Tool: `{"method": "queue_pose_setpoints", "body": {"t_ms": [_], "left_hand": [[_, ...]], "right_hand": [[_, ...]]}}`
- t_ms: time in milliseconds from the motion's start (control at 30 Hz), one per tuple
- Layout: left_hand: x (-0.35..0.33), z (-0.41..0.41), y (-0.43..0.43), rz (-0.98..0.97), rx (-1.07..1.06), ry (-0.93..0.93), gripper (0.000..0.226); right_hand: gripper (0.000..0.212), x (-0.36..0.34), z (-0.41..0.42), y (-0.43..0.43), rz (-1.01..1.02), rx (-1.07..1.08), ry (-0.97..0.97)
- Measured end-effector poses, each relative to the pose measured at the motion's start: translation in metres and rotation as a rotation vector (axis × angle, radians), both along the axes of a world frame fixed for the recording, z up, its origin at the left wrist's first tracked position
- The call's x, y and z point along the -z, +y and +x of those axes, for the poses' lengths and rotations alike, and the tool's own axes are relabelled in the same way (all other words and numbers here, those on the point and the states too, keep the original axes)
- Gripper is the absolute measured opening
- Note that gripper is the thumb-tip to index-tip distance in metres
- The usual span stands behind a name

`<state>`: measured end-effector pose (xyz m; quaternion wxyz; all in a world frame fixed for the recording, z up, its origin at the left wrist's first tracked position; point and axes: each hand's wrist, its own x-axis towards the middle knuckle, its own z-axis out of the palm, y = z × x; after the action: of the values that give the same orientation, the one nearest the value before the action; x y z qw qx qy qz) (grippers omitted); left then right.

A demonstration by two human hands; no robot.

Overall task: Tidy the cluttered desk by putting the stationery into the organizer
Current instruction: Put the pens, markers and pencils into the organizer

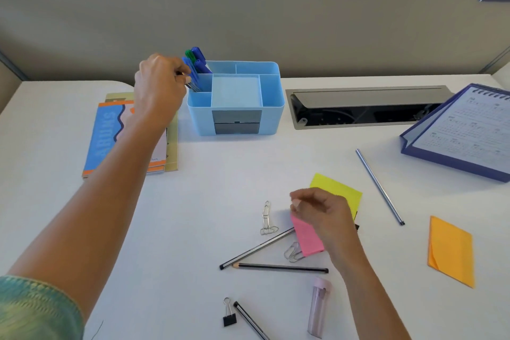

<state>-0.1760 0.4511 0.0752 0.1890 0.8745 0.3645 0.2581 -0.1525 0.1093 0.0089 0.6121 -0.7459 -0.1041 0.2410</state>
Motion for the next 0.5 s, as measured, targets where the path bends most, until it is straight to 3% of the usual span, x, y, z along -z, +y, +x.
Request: {"method": "queue_pose_setpoints", "body": {"t_ms": [100, 200, 367, 500], "left_hand": [[0.007, -0.002, -0.005, 0.056, -0.028, -0.028, 0.022], [0.01, -0.014, -0.014, 0.049, -0.031, -0.149, 0.023], [0.029, -0.054, -0.048, -0.06, -0.003, -0.247, 0.018], [0.051, -0.094, -0.106, -0.452, 0.123, -0.171, 0.013]], "right_hand": [[0.024, 0.01, -0.018, -0.001, -0.361, -0.407, -0.439], [0.028, 0.024, -0.031, -0.002, -0.505, -0.692, -0.721], [0.025, 0.023, -0.033, -0.001, -0.516, -0.731, -0.885], [0.022, 0.019, -0.036, 0.004, -0.499, -0.748, -0.956]]}}
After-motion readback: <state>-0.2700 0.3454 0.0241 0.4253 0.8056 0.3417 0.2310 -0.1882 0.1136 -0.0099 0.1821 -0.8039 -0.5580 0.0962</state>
